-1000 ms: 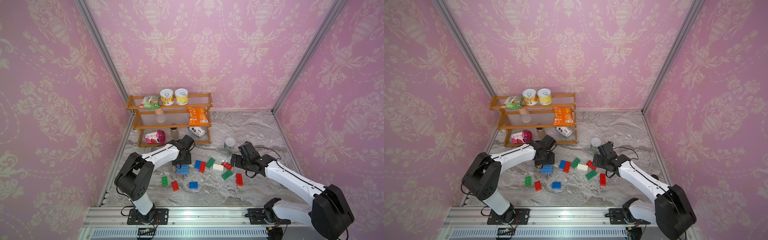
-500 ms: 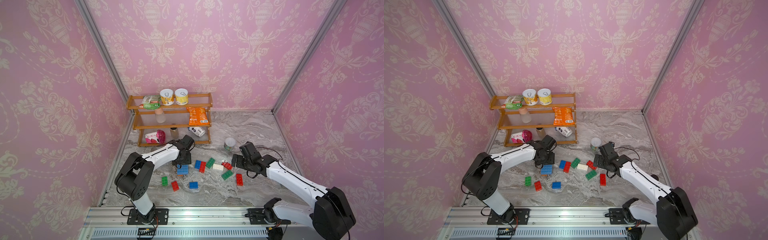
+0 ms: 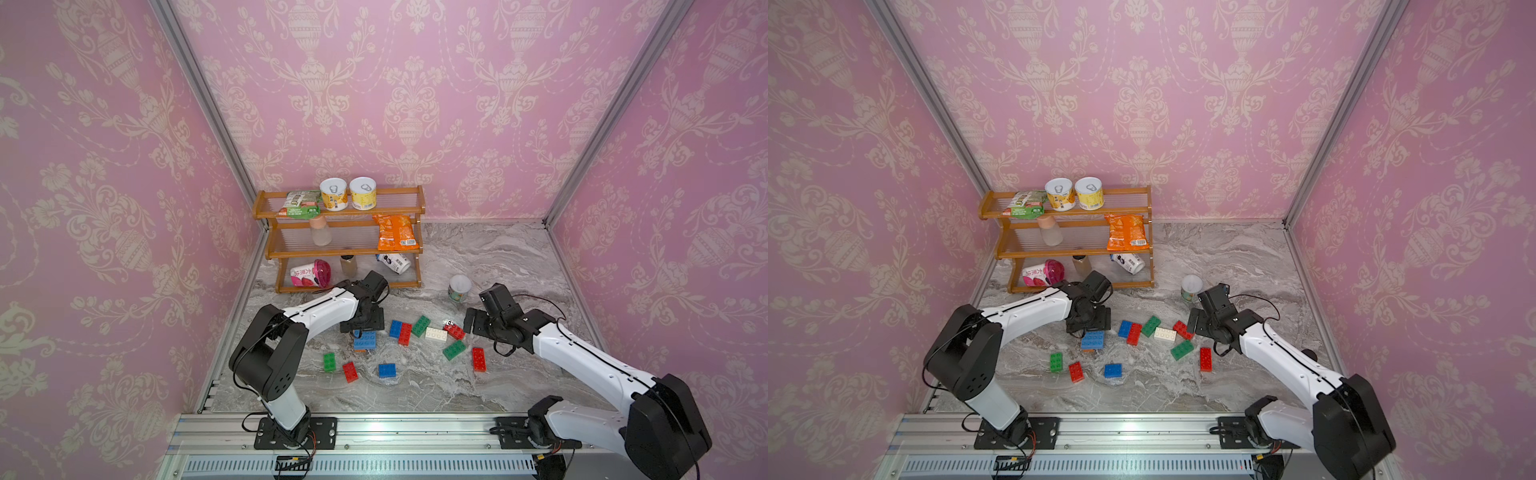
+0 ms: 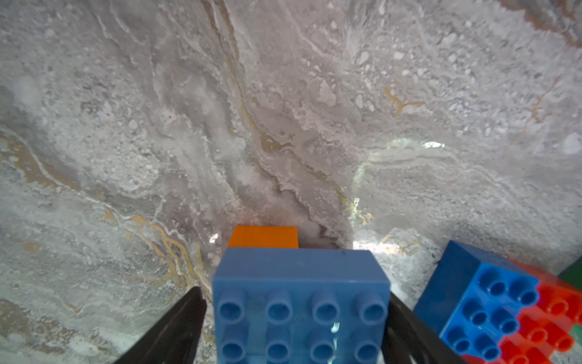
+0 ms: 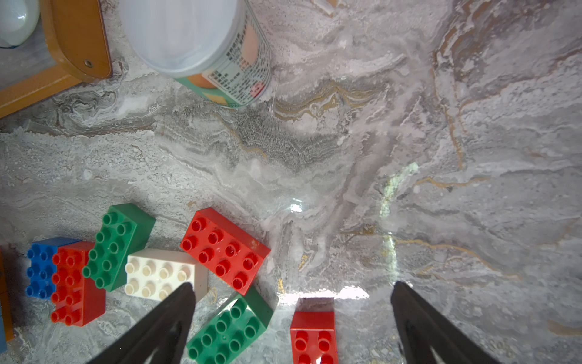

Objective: Assemble a rectangle with lego
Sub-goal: Assemble the lego brick with the lego brick, then move the lego brick at the center of the board.

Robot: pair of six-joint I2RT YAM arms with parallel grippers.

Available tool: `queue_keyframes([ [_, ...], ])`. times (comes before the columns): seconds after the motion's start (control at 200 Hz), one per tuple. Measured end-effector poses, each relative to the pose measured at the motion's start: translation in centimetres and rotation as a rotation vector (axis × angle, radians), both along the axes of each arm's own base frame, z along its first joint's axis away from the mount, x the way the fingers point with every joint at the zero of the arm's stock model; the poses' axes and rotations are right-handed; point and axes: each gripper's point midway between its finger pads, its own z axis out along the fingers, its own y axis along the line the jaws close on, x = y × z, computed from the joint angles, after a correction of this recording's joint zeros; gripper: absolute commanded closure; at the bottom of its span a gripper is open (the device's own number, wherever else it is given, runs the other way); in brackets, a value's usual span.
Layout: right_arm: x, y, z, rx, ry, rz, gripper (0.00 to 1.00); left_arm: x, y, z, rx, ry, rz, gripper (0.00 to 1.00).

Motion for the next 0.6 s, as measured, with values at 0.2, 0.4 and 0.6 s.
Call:
queue_keyframes([
  [0.2, 0.0, 0.0, 0.0, 0.0, 0.0, -0.001, 0.0, -0.3, 0.2, 0.0, 0.006, 0.013, 0.006, 0.01],
  [0.4, 0.0, 0.0, 0.0, 0.0, 0.0, -0.001, 0.0, -1.3, 0.7, 0.6, -0.007, 0.007, 0.023, 0.18],
  [0.6, 0.0, 0.0, 0.0, 0.0, 0.0, -0.001, 0.0, -2.5, 1.4, 0.2, 0.0, 0.023, 0.023, 0.24],
])
